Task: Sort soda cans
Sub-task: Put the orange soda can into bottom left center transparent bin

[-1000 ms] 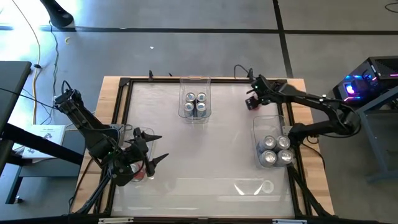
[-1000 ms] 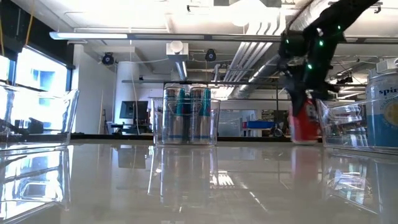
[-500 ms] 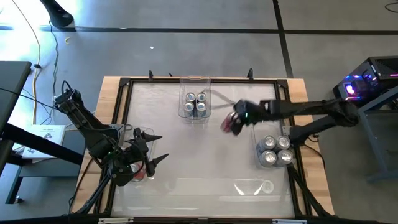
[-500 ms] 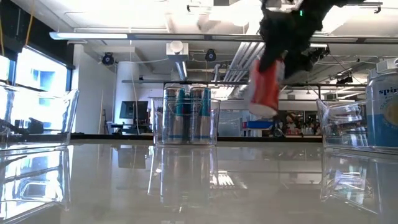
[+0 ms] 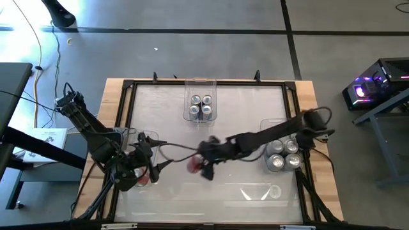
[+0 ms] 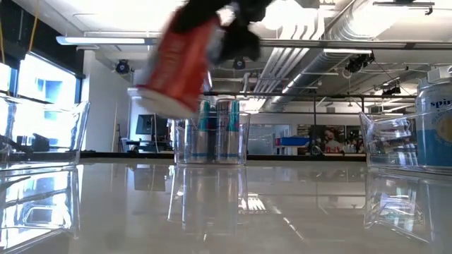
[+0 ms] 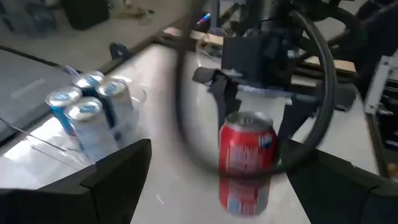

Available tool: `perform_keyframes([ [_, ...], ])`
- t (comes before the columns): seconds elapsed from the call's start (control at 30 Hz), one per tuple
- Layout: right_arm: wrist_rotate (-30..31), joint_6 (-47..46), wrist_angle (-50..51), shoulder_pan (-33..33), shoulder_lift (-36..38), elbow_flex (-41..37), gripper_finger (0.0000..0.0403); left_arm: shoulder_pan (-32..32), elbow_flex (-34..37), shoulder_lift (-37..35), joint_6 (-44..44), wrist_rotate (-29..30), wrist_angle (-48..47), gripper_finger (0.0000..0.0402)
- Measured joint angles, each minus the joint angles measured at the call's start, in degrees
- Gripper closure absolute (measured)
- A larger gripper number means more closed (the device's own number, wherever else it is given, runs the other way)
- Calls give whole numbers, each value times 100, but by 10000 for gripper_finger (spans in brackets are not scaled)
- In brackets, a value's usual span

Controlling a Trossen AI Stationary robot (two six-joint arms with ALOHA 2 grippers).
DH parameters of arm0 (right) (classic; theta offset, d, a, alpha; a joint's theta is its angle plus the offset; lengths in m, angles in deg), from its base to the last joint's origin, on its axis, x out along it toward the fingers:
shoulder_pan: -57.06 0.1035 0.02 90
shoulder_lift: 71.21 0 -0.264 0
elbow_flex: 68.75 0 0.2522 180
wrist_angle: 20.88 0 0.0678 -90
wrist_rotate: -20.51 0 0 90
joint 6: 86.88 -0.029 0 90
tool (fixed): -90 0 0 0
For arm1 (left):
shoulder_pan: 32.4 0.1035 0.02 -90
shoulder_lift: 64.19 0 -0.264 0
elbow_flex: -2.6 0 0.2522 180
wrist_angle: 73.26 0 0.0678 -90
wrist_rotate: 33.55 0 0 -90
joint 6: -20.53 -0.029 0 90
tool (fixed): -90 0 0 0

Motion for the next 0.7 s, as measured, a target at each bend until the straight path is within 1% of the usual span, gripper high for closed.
perform_keyframes([
  [0.07, -131, 209, 279, 12, -450, 607, 125, -9, 0, 0, 85, -149, -2, 50],
  [0.17, -139, 438, 826, 12, -1061, 1426, 125, -64, 0, 1, 131, -258, -2, 50],
  [0.33, -124, 752, 1461, 14, -1790, 2413, 125, -221, 0, 43, 203, -238, -31, 50],
  [0.47, -139, 857, 1643, 17, -2079, 2715, 125, -341, 0, 128, 321, -227, -67, 50],
  [0.63, -139, 852, 1707, 11, -2168, 2718, 125, -465, 0, 225, 729, -270, -251, 50],
  [0.7, -120, 862, 1657, 11, -2168, 2662, 116, -513, 0, 251, 863, -273, -319, 50],
])
